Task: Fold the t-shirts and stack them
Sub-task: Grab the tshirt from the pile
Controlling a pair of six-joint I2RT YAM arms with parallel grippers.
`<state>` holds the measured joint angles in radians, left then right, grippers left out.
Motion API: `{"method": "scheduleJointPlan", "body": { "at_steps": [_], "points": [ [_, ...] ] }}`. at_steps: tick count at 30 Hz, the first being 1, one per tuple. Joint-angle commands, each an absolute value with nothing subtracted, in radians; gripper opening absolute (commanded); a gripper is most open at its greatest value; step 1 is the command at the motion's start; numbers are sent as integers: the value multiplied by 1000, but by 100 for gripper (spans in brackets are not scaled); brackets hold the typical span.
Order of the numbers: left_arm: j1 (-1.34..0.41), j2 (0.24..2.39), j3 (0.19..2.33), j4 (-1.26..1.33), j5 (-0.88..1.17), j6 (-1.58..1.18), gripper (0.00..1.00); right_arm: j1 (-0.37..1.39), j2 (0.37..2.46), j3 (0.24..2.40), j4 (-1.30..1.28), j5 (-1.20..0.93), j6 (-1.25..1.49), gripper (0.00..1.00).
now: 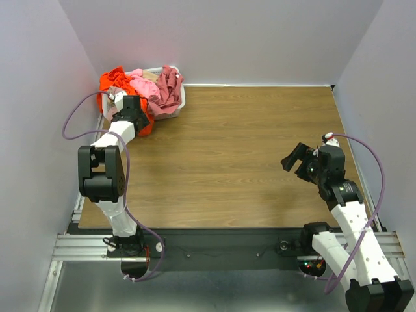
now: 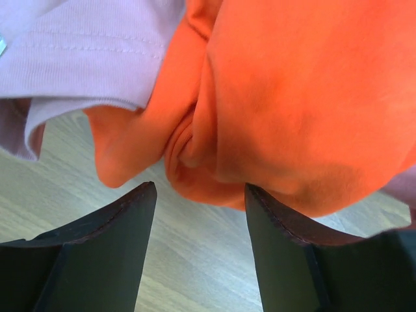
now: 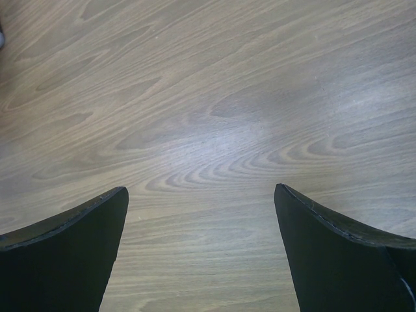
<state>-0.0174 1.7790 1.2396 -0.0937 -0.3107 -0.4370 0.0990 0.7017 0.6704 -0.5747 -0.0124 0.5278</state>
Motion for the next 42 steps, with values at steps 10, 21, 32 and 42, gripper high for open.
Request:
{"method": "scheduleJointPlan", "body": {
  "at_steps": [10, 21, 32, 42],
  "points": [
    [-15, 1789, 1284, 35, -242, -373, 71, 98, 692, 660, -540, -9, 523, 100],
    [-12, 1816, 1229, 176, -298, -357, 66, 98, 687, 660, -535, -9, 522, 100],
    [-9, 1827, 1184, 298, -281, -334, 0, 98, 680, 660, -534, -12, 519, 100],
    [-8, 1622, 1040, 321, -249, -339, 0, 98, 672, 660, -532, -8, 519, 100]
  ]
}}
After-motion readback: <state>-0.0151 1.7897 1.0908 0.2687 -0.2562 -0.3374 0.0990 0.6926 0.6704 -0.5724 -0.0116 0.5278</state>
